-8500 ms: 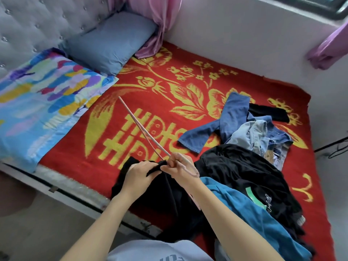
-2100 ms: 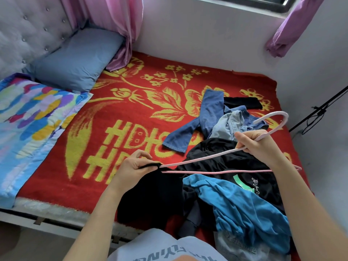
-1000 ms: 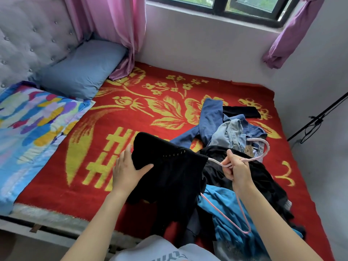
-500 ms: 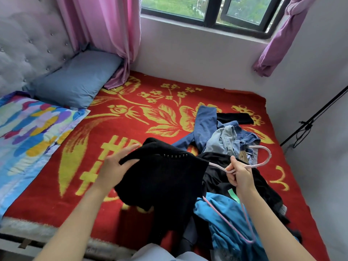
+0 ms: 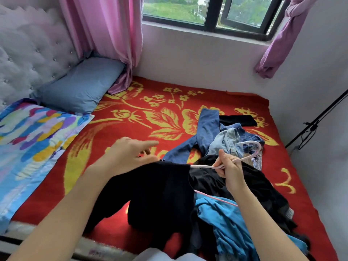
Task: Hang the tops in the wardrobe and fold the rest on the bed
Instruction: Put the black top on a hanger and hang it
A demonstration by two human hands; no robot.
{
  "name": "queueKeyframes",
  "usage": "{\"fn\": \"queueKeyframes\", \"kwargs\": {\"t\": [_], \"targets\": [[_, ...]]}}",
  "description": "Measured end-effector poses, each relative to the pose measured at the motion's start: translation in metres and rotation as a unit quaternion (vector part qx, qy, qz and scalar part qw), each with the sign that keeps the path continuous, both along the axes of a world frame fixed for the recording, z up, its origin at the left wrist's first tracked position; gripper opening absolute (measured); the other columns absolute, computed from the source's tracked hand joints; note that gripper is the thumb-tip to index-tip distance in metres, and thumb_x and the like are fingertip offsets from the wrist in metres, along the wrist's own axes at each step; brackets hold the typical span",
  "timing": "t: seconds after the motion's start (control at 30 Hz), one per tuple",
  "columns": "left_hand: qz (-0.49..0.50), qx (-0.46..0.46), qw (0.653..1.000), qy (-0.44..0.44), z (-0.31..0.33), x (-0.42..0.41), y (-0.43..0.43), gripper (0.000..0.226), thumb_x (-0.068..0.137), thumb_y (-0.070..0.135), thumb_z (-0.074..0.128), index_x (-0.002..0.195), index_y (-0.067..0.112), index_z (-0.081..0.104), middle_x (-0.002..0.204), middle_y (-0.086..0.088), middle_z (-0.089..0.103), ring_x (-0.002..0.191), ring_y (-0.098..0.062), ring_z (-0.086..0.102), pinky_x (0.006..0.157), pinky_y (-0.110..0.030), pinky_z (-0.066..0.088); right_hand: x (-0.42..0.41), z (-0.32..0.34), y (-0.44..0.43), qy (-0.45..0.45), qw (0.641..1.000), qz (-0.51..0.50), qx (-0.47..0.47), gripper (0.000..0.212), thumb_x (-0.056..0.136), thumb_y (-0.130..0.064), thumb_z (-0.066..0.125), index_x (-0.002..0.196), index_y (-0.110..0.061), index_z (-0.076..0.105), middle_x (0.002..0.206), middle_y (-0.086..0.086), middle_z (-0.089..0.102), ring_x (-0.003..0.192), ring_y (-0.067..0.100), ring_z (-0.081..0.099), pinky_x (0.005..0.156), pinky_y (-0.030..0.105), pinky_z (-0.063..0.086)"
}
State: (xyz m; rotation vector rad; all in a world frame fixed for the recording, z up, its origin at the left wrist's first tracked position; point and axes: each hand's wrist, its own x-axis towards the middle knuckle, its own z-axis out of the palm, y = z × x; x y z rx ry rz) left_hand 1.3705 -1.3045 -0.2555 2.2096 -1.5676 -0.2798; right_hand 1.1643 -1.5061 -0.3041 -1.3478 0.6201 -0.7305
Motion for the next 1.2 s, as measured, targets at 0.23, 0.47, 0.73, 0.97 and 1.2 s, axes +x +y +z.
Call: {"fn": "queueKeyframes", "kwargs": {"t": [0.23, 0.47, 0.73, 0.97, 1.2], "targets": [[-0.003, 0.023, 0.999, -0.034, -0.017, -0.014, -0.01, 0.054, 0.083, 0.064, 0.039, 0.101, 0.023, 0.069, 0.089, 0.007, 0.07, 0.085, -0.013, 0.063, 0.068, -0.027, 0.044, -0.003, 0.003, 0.003, 0.041, 0.999, -0.035, 0.001, 0.065, 0.098, -0.009, 0.042, 0.034, -0.013, 0.055, 0.03, 0.0, 0.03, 0.027, 0.006, 0.024, 0.035, 0.009, 0.027], [-0.032, -0.156, 0.978, -0.134, -0.013, -0.043, -0.031, 0.039, 0.078, 0.05, 0.045, 0.07, 0.023, 0.072, 0.06, 0.014, 0.065, 0.05, -0.008, 0.061, 0.047, -0.005, 0.023, 0.017, 0.018, 0.036, 0.043, 0.997, -0.049, -0.046, 0.049, 0.093, -0.015, 0.052, 0.045, -0.009, 0.044, 0.033, -0.007, 0.035, 0.033, 0.003, 0.03, 0.039, 0.013, 0.024], [0.023, -0.192, 0.979, -0.062, -0.016, -0.059, -0.041, 0.045, 0.079, 0.048, 0.047, 0.077, 0.013, 0.075, 0.069, 0.003, 0.071, 0.06, -0.014, 0.067, 0.05, -0.024, 0.052, 0.047, 0.04, 0.052, 0.119, 0.967, 0.015, -0.224, 0.04, 0.087, -0.048, 0.057, 0.062, -0.02, 0.045, 0.047, -0.011, 0.046, 0.048, 0.009, 0.046, 0.06, 0.035, 0.038], [0.162, -0.243, 0.946, 0.142, 0.011, -0.026, -0.007, 0.015, 0.083, 0.014, 0.069, 0.079, 0.029, 0.069, 0.068, 0.025, 0.067, 0.073, 0.004, 0.063, 0.07, -0.016, 0.047, 0.002, 0.051, 0.007, 0.112, 0.885, -0.156, -0.424, 0.056, 0.085, -0.056, 0.038, 0.085, -0.01, 0.068, 0.083, -0.012, 0.058, 0.087, 0.009, 0.05, 0.083, 0.036, 0.039], [0.153, -0.325, 0.91, 0.207, 0.035, -0.031, 0.005, 0.053, 0.081, 0.004, 0.067, 0.055, 0.049, 0.066, 0.058, 0.033, 0.06, 0.062, 0.015, 0.058, 0.059, -0.002, 0.041, -0.011, 0.037, -0.015, -0.003, 0.959, -0.28, 0.047, 0.026, 0.098, -0.019, 0.037, 0.08, -0.016, 0.055, 0.061, -0.003, 0.065, 0.056, 0.008, 0.06, 0.067, 0.027, 0.045]]}}
